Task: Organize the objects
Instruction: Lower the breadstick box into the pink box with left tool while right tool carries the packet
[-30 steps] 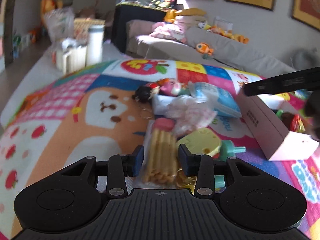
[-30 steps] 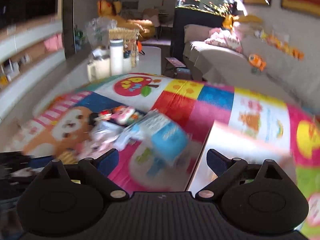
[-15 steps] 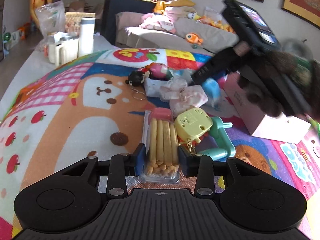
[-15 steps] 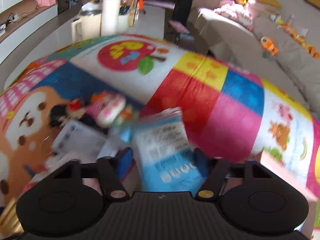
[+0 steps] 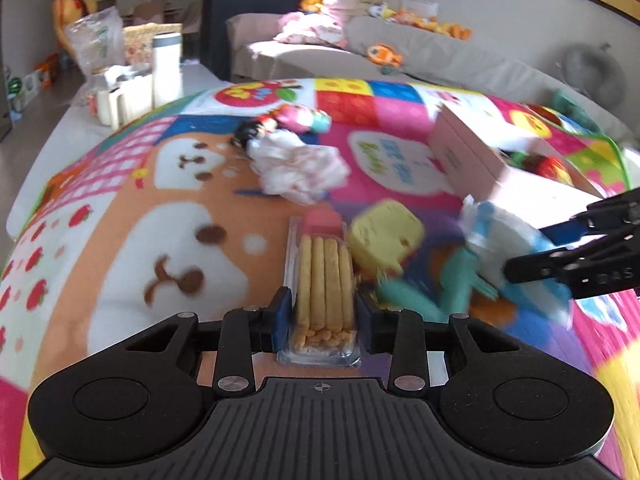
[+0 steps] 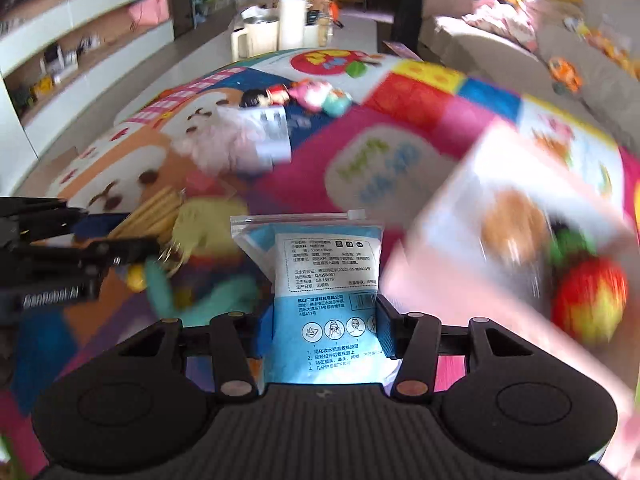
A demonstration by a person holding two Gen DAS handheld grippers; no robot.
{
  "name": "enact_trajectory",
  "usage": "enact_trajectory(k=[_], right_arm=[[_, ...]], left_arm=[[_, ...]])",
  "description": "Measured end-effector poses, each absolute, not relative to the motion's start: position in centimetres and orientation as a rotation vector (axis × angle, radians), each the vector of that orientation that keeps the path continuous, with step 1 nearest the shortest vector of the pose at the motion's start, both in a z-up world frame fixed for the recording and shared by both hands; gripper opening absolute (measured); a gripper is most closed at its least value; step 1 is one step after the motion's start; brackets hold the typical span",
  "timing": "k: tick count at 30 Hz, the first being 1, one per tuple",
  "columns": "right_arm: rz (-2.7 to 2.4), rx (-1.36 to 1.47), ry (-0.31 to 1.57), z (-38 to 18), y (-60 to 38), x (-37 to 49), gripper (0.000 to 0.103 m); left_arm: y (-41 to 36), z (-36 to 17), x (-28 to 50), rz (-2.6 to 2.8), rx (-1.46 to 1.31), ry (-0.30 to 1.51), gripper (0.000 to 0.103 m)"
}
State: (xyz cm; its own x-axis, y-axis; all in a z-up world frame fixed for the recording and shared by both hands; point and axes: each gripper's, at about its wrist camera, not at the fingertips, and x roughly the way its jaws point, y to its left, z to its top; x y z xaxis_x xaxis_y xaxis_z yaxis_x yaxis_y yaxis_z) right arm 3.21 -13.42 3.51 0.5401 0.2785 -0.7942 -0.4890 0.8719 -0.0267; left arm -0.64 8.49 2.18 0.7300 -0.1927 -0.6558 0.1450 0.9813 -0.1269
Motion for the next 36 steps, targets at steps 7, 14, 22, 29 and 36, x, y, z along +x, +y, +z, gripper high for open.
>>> enact_trajectory(k=[7, 14, 22, 29, 36], right_arm=[[0.419, -0.100, 0.877, 3.4, -20.4, -3.7, 0.050], [0.459, -0.119, 0.836, 3.5, -20.5, -7.2, 0.054], [0.359, -0.255, 0.748, 2.7, -20.4, -5.7, 0.057], [0.406, -0.017, 0.842, 2.5, -22.2, -5.4, 0.060], [0.468, -0.103, 0.801, 3.5, -19.5, -6.4, 0.074]], left_arm=[[6.8, 2.3, -2.1, -0.123, -0.051, 0.751, 0.039], [5.3, 2.0, -0.2, -0.059, 0.005, 0.741, 0.038], [5.5, 2.4, -4.8, -0.166, 0.057, 0.765, 0.037], [3.7, 2.4, -7.5, -0.255, 0.094, 0.772, 0.038], [1.3, 2.0, -6.3, -0.235, 0.152, 0.747, 0.041]])
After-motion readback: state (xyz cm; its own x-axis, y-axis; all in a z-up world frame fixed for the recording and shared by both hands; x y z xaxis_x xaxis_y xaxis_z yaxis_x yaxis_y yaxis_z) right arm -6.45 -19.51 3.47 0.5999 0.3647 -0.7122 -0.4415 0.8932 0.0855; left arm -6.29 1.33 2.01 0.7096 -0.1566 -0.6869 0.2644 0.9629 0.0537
